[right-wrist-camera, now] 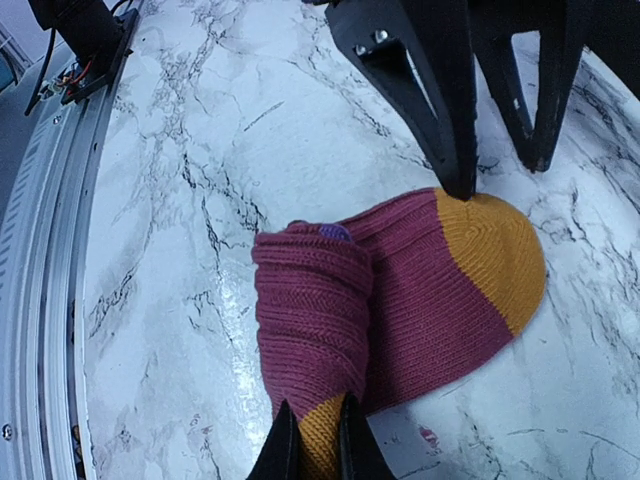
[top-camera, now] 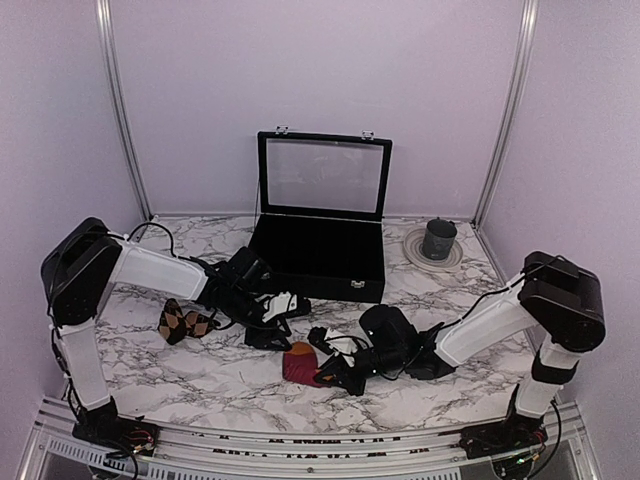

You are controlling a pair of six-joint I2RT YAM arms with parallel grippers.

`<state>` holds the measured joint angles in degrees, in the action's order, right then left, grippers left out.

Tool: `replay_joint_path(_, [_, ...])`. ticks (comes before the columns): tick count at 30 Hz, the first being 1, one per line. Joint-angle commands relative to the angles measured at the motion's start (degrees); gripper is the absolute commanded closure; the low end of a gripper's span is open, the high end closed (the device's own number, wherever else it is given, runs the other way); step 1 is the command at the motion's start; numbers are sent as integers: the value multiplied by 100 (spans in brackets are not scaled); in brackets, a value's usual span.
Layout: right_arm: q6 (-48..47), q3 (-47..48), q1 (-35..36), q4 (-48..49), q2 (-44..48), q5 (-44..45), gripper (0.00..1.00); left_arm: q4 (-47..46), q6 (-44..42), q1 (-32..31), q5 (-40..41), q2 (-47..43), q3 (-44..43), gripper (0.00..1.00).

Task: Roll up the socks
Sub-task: Roll the sock at the center of the board.

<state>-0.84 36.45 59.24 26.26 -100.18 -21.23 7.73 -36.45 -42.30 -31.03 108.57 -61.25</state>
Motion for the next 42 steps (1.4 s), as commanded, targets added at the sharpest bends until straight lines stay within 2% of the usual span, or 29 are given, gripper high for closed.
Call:
replay_joint_path(1, [-178, -17, 130, 13, 57, 411, 100, 325, -172, -233, 316, 193, -175, 58])
replay_joint_path(11, [-481, 280, 311, -200, -12, 563, 100, 241, -381, -531, 636, 608, -372, 59])
replay_joint_path(23, [-553, 757, 440, -925, -397, 78, 100, 301, -412, -568, 773, 824, -668, 61])
replay_joint_path(28, [251, 722, 202, -967, -765, 17, 100, 374, -352, -567, 590, 748, -652, 62])
replay_joint_path(35, [2065, 254, -385, -755, -932, -84, 100, 353, -353, -508, 232, 545, -524, 61])
replay_joint_path(42, [2942, 186, -440, -757, -1232, -285, 100, 261, -231, -479, 103, 436, -511, 58])
